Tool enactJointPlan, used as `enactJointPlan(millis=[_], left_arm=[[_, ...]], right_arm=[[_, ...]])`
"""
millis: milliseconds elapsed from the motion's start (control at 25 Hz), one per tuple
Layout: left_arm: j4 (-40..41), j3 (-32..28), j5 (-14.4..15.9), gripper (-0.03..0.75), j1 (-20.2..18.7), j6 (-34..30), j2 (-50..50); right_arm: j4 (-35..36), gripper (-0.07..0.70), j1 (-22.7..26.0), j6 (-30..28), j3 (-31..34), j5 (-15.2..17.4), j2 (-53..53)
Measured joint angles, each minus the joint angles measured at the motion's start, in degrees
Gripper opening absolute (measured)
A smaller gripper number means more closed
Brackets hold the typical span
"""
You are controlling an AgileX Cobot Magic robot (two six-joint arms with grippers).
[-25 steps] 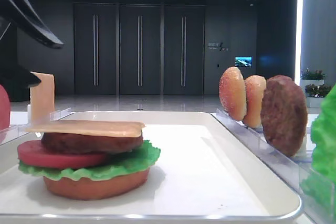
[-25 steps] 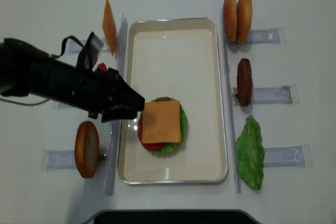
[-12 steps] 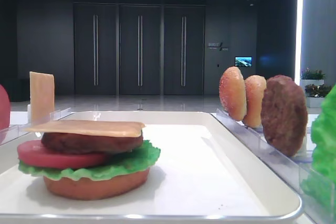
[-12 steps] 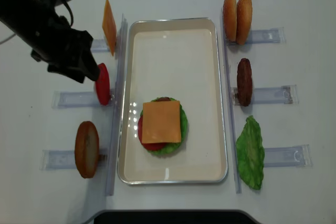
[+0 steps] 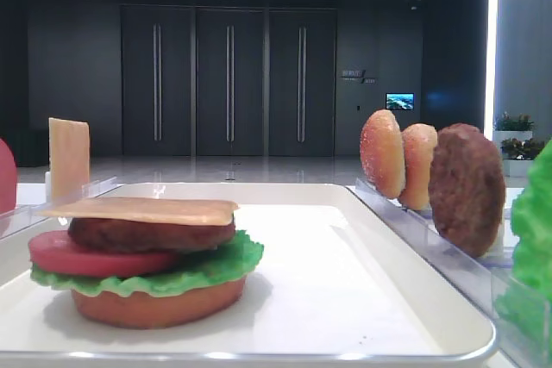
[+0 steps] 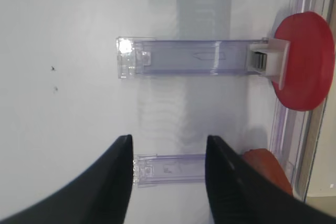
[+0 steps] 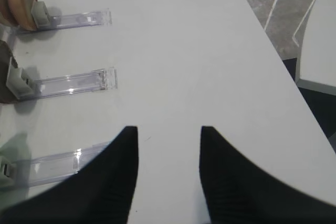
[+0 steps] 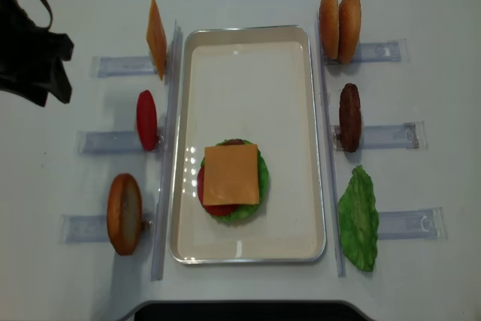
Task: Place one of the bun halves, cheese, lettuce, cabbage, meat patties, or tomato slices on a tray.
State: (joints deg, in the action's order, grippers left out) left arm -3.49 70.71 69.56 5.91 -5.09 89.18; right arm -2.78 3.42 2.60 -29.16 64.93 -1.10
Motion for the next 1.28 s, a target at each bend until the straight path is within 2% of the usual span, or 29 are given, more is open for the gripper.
enactJointPlan(millis=[200,440,800,1040,1280], left_arm=[[0.08,-0.08,0.00,0.347,0.86,0.00,-1.54],[2.06,-4.89,0.12,0.345,-0.25,-0.16,-13.72],[2.06,-18.88,1.30,0.345,-0.56,-0.16,-42.84],[1.29,-30.07,-3.27,0.345,-0.56,-0.16,-62.64],[1.23,-38.43,-3.37,0.345,-0.56,0.44,-78.11]], right_arm=[[0.00,0.274,0.00,0.00,0.00,0.00,0.00],[0.00,0.274,0.00,0.00,0.00,0.00,0.00],[0.00,0.274,0.00,0.00,0.00,0.00,0.00],[0.00,0.274,0.00,0.00,0.00,0.00,-0.05],[0.00,0.274,0.00,0.00,0.00,0.00,-0.05]])
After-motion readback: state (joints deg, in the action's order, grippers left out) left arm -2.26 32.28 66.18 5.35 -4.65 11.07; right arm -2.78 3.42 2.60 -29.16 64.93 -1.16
